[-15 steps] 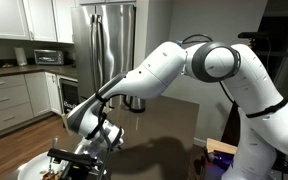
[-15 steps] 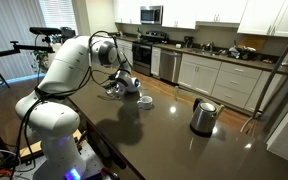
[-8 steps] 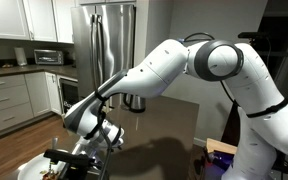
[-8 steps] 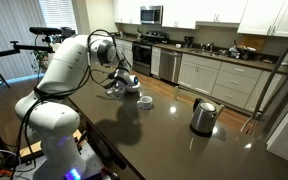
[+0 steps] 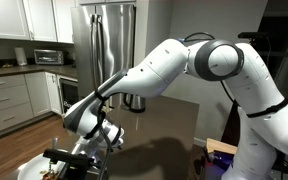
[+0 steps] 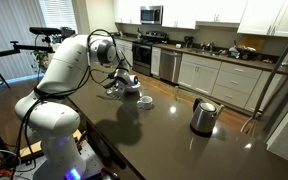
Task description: Pour the cereal in the glass into the bowl then pour the cereal in the mug into the bowl.
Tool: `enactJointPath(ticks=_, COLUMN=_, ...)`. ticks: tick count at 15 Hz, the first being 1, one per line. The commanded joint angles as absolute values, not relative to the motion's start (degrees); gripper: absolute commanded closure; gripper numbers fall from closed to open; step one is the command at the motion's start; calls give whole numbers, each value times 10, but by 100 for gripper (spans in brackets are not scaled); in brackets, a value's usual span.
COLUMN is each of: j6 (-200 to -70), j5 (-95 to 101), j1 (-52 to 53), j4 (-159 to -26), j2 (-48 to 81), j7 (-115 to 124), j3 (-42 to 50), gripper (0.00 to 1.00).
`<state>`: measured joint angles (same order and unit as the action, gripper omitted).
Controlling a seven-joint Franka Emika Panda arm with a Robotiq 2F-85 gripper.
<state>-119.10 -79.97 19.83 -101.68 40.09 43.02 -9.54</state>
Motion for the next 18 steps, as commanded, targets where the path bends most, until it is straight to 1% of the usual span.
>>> enactJointPath(ticks=1, j6=-1205, j5=-786, j1=201, j4=-1032, j2=384, j7=452, j3=-93, gripper=19)
enactJointPath(ticks=2, j6=-1205, j5=-786, j1=201, j4=-1032, j2=384, j7=452, j3=-93, gripper=15)
enactJointPath(ticks=3, j6=-1206, j5=-786, j1=201, j4=-1032, j2=384, j7=453, j3=-93, gripper=8)
enactJointPath(ticks=4, j6=-1206, j5=-786, j1=201, j4=-1033, j2=384, j7=453, j3=-93, gripper=8)
enactJointPath(ticks=5, j6=-1208, j5=-786, j1=201, j4=-1033, j2=384, j7=453, j3=-93, gripper=2)
enactJointPath(ticks=6, j6=-1211, j5=-786, j1=201, j4=-1034, j2=383, j7=453, j3=-93, gripper=0)
enactJointPath(ticks=14, j6=-1227, j5=-761, j1=205, j4=-1044, j2=368, j7=464, j3=-90, gripper=0)
enactJointPath(ticks=18, j6=-1239, j5=-737, j1=205, j4=-1056, j2=339, j7=478, j3=-89, gripper=0)
